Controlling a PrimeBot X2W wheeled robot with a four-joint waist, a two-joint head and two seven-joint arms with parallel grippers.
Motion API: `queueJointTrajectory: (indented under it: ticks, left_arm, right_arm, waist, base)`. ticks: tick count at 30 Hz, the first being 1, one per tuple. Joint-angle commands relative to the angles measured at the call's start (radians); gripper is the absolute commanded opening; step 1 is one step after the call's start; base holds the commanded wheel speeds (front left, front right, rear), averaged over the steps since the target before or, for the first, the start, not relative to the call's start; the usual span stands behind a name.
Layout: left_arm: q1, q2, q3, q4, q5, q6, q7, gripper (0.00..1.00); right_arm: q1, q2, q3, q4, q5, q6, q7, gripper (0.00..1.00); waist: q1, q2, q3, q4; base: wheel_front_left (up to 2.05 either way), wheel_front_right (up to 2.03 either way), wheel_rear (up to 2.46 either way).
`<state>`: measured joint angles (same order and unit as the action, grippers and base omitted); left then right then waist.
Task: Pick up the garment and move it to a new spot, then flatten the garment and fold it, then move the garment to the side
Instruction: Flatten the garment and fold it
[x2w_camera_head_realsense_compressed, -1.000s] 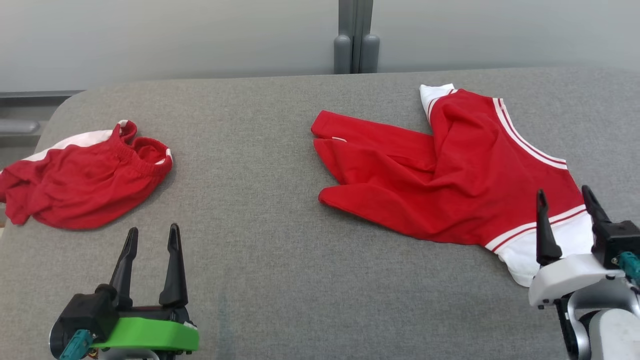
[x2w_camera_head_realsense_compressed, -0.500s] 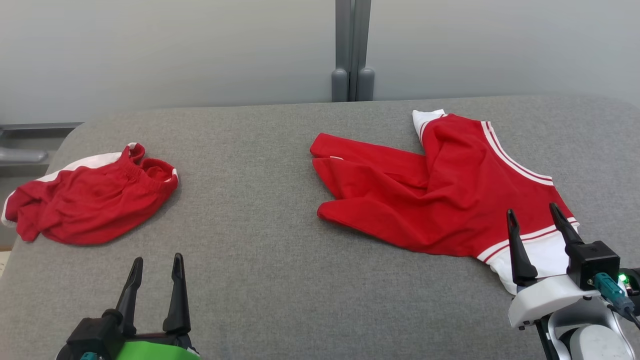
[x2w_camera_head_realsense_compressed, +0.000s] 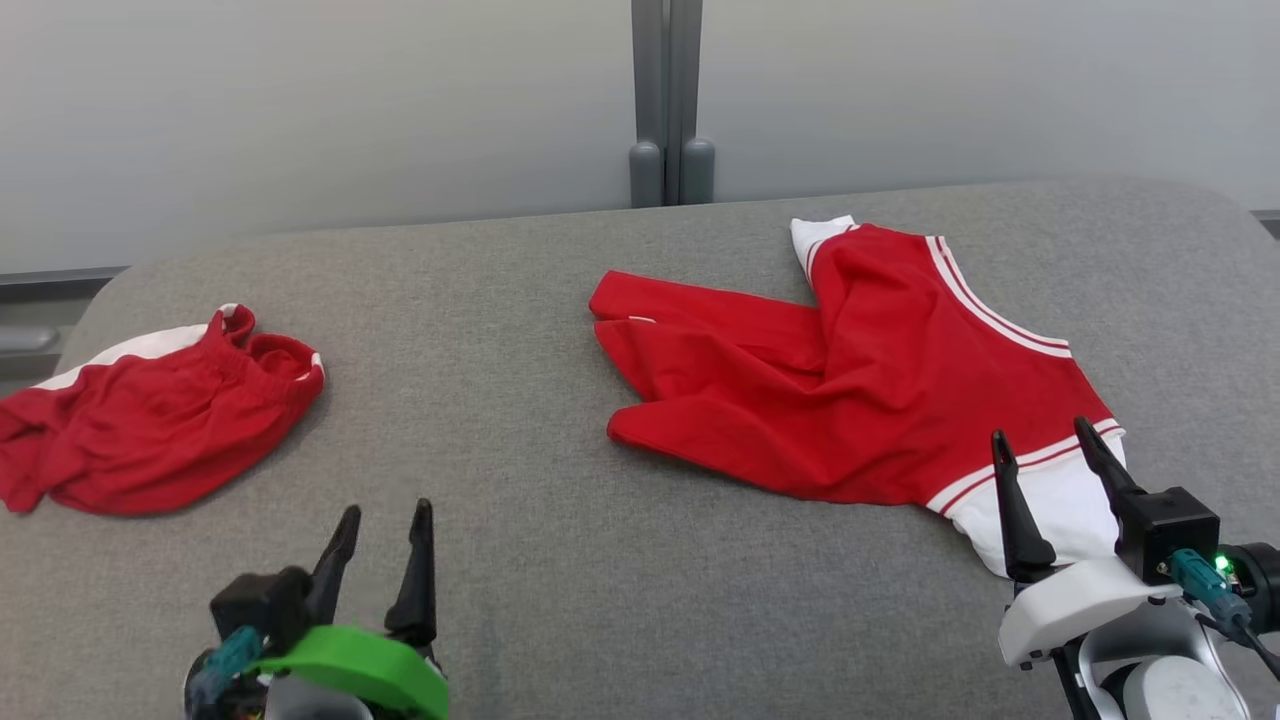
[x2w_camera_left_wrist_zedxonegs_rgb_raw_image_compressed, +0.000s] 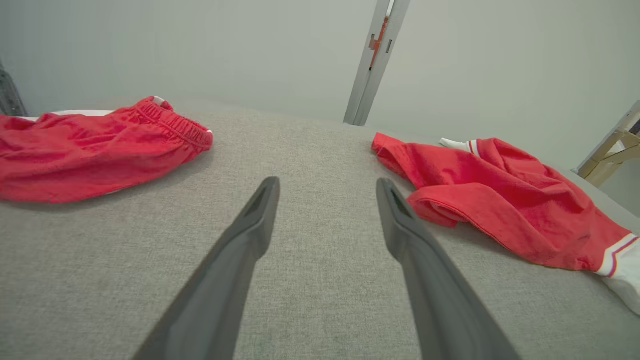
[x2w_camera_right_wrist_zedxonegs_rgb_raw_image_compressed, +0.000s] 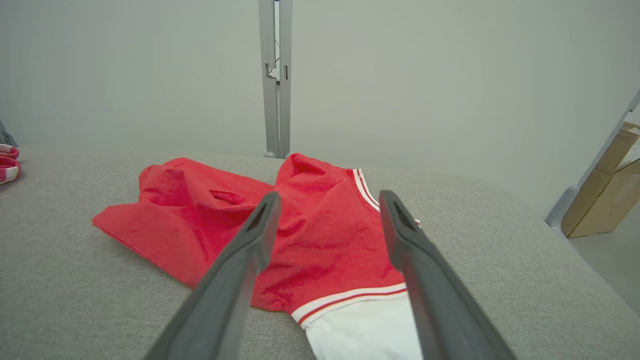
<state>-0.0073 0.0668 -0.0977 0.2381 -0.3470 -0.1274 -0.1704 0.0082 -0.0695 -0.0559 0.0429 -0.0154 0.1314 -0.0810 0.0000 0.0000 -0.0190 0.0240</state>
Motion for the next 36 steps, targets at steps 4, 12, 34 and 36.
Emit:
queueJointTrajectory:
  ticks: [4,12,34,36]
  left_arm:
    - [-0.133,-0.005,-0.070,0.120,-0.095,-0.003,0.097,1.00]
    - [-0.339,-0.012,-0.166,0.341,-0.297,-0.003,0.197,1.00]
    - [-0.610,-0.014,-0.336,0.698,-0.574,-0.003,0.253,1.00]
    - [-0.615,-0.014,-0.368,0.692,-0.594,-0.003,0.249,0.26]
  right_arm:
    - [-0.010,0.002,0.007,0.000,0.001,-0.001,0.004,1.00]
    - [-0.037,-0.002,0.026,-0.006,0.004,-0.001,0.008,1.00]
    - [-0.091,0.002,0.048,0.021,0.016,-0.001,-0.009,1.00]
    - [-0.093,0.003,0.048,0.023,0.019,-0.001,-0.010,1.00]
  waist:
    - [0.0000,0.0000,0.014,-0.037]
    - [0.0000,0.0000,0.064,-0.119]
    - [0.0000,0.0000,0.161,-0.209]
    - [0.0000,0.0000,0.161,-0.209]
  base:
    - [0.00,0.00,0.00]
    - [0.00,0.00,0.00]
    - [0.00,0.00,0.00]
    - [0.00,0.00,0.00]
